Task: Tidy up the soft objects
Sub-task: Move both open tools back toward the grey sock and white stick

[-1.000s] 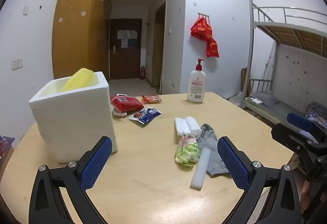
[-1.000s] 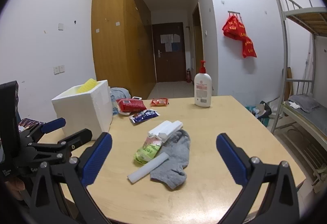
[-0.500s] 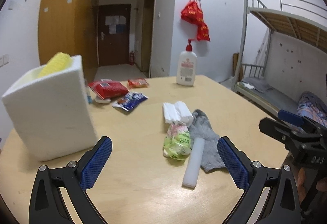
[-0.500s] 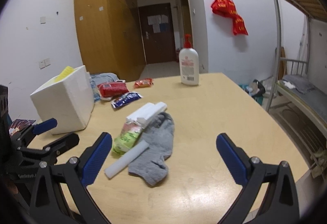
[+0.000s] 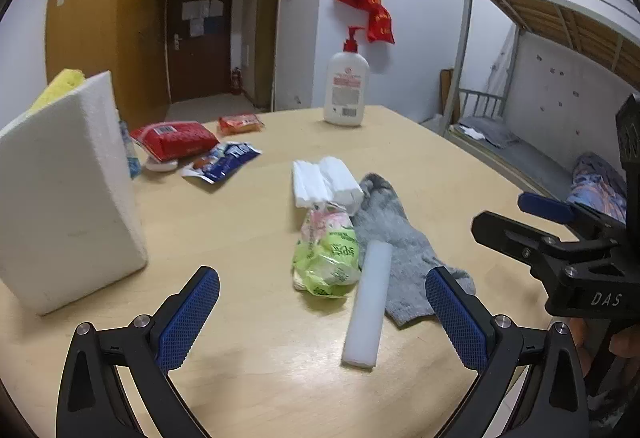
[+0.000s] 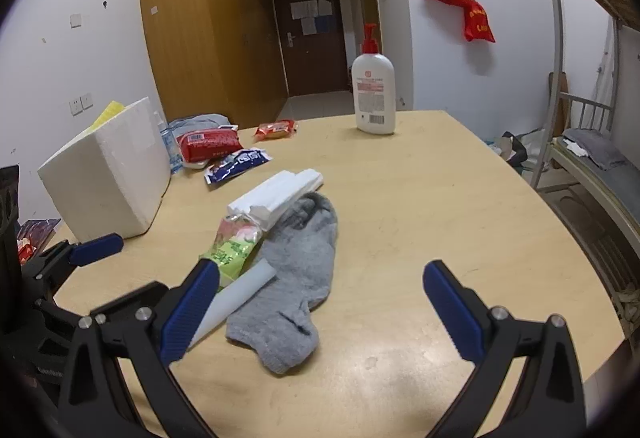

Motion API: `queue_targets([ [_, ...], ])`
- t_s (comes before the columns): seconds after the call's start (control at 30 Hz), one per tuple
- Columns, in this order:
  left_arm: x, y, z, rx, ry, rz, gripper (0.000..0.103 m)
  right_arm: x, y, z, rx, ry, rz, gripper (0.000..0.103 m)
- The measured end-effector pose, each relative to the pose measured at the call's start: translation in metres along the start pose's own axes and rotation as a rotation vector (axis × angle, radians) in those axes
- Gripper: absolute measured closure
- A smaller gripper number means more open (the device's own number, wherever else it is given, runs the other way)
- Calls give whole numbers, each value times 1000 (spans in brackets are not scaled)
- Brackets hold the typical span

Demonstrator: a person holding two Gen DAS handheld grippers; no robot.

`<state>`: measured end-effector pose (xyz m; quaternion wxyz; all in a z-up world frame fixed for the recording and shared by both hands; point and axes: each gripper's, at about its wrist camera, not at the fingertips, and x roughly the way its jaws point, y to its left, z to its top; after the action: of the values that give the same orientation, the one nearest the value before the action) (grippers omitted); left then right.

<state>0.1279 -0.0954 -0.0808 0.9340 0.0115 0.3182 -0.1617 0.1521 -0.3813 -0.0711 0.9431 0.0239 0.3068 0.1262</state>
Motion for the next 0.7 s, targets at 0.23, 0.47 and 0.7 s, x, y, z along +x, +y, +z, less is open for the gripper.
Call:
queue_targets([
  [0.23, 17, -9, -2, 24, 62, -47, 11, 11, -5, 1, 0, 23, 2, 0],
  [0.47, 36, -18, -10, 47, 149, -73, 35, 15, -7, 1, 3, 33, 4, 0],
  [0.7, 43, -23, -14, 80, 184, -71, 48, 16, -10, -1, 14, 38, 6, 0],
])
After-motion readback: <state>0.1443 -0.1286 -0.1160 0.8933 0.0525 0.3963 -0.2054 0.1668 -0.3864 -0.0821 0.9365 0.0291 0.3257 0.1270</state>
